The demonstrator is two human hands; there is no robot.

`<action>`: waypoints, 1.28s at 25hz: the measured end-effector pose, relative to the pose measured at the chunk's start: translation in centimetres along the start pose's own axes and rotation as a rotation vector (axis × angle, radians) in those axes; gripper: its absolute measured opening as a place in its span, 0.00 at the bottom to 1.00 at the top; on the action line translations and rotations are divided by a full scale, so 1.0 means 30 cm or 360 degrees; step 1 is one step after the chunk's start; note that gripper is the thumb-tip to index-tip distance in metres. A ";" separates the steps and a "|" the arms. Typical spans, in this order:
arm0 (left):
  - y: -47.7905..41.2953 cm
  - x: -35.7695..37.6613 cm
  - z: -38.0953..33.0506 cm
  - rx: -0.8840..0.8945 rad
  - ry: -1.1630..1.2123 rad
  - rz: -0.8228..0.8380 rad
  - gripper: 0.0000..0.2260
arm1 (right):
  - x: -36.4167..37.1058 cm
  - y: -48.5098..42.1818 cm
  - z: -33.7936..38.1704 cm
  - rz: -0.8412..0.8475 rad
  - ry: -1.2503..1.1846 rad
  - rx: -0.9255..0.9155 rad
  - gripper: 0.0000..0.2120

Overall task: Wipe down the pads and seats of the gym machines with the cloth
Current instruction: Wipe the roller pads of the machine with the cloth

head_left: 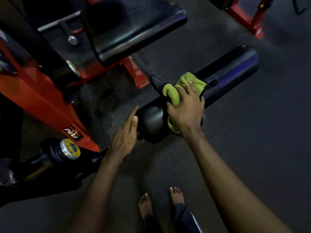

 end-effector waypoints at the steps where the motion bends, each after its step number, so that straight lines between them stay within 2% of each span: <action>1: 0.006 -0.003 0.011 0.0002 -0.0041 0.0024 0.23 | 0.004 0.013 0.009 -0.0025 0.0002 0.0064 0.27; 3: 0.033 -0.011 0.039 -0.0017 -0.0199 0.0050 0.23 | 0.015 0.100 0.046 -0.0046 -0.0062 0.0082 0.28; 6: 0.086 -0.024 0.085 0.0032 -0.0645 -0.0053 0.29 | 0.034 0.269 0.102 0.0045 -0.0167 -0.0101 0.30; 8: 0.109 -0.034 0.099 0.0130 -0.0765 -0.0127 0.29 | 0.035 0.261 0.100 0.0059 -0.0158 -0.0196 0.29; 13: 0.107 -0.034 0.110 0.0208 -0.0847 -0.0176 0.26 | 0.022 0.110 0.067 -0.0112 -0.0036 0.0153 0.29; 14: 0.121 -0.039 0.117 0.0215 -0.0895 -0.0245 0.26 | 0.026 0.135 0.090 -0.0086 -0.0001 0.0114 0.29; 16: 0.141 -0.040 0.132 0.0223 -0.0976 -0.0323 0.25 | 0.045 0.215 0.156 0.0079 0.0053 -0.0176 0.31; 18: 0.147 -0.036 0.139 0.0227 -0.0958 -0.0308 0.26 | 0.058 0.264 0.185 0.0221 0.0078 -0.0476 0.30; 19: 0.149 -0.036 0.133 0.0227 -0.0935 -0.0294 0.25 | 0.057 0.255 0.176 0.0237 0.0085 -0.0537 0.30; 21: 0.151 -0.044 0.120 0.0197 -0.0854 -0.0267 0.25 | 0.040 0.201 0.118 0.0174 0.0078 -0.0443 0.30; 23: 0.153 -0.053 0.107 0.0192 -0.0717 -0.0246 0.27 | 0.002 0.135 0.019 -0.0031 -0.0024 -0.0139 0.30; 26: 0.133 -0.031 0.024 0.0397 -0.0379 -0.0225 0.27 | -0.014 0.115 -0.065 -0.0302 -0.0280 0.0143 0.29; 28: 0.104 0.019 -0.041 0.0462 -0.0334 -0.0187 0.28 | 0.001 0.147 -0.055 -0.0300 -0.0313 0.0099 0.29; 32: 0.075 0.066 -0.092 0.0336 -0.0313 -0.0345 0.27 | -0.006 0.171 -0.091 -0.0155 -0.0341 -0.0164 0.28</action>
Point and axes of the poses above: each hand's wrist, its own y-axis away from the middle knuckle, its own x-axis out of the palm, z = x × y, the point moved 6 cm from there along -y, towards the middle knuckle, and after that the axes turned 3 degrees about -z, right-handed, at the moved point
